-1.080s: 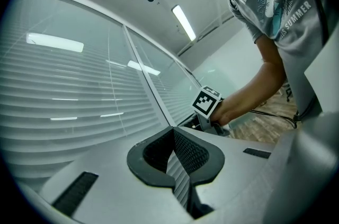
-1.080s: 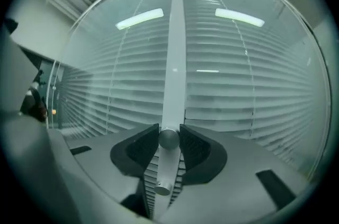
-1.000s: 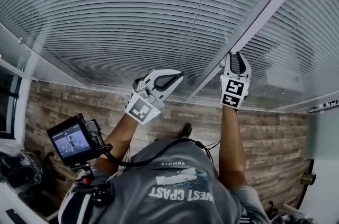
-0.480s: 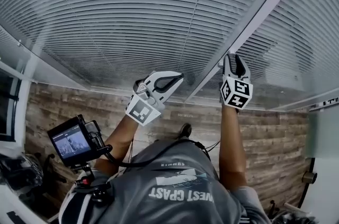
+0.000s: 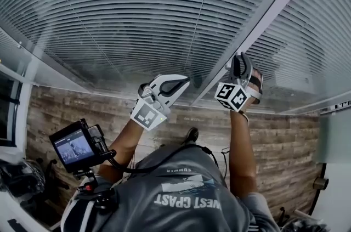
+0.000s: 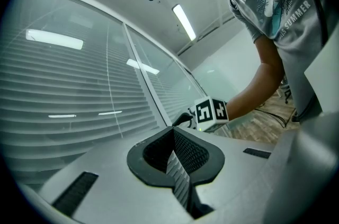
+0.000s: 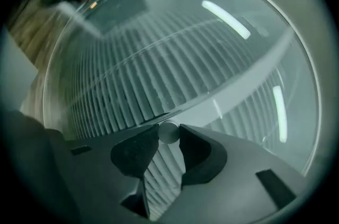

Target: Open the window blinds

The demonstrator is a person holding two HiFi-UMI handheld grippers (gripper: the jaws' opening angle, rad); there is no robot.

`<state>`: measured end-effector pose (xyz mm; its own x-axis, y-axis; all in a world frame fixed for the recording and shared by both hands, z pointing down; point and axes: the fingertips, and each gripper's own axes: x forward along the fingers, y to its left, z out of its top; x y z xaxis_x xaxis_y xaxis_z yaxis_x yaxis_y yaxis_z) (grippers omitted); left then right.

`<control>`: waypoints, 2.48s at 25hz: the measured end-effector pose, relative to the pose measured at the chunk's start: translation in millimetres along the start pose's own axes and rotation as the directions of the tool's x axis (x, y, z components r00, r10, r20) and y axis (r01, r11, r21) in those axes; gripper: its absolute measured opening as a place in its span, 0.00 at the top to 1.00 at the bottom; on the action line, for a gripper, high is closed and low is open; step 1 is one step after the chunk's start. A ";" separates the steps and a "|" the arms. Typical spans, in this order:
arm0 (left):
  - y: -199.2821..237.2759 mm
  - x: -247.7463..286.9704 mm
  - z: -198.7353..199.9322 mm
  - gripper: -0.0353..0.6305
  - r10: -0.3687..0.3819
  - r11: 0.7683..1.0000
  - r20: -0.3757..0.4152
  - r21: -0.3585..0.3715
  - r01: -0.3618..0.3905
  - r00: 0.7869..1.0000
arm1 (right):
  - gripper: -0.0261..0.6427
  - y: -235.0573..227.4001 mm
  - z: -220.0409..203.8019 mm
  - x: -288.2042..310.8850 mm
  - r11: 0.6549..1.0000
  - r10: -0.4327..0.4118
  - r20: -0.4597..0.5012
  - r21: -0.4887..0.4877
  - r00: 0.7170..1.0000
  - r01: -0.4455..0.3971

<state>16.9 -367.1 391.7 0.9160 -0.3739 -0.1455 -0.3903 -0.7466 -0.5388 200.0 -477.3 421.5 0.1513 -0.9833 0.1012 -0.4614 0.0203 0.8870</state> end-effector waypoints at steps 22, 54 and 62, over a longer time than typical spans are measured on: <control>-6.0 4.1 0.8 0.95 -0.006 1.000 0.002 -0.008 0.006 1.000 | 0.79 2.6 1.3 2.9 0.998 0.030 0.017 -0.062 0.999 -0.028; 18.9 -74.5 32.1 0.95 0.114 0.965 -0.013 -0.237 -0.114 0.993 | 0.96 -6.3 158.0 -185.0 0.649 0.322 0.760 0.257 0.565 -0.716; -8.9 -80.8 62.9 0.95 0.094 0.973 -0.008 -0.210 -0.093 0.996 | 0.96 -20.5 145.6 -233.4 0.643 0.299 0.757 0.290 0.581 -0.709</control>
<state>-47.8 -295.6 356.1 0.8747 -0.4466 -0.1885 -0.4847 -0.8073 -0.3365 46.9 -274.5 314.1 -0.7118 -0.7022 -0.0168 -0.6575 0.6578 0.3674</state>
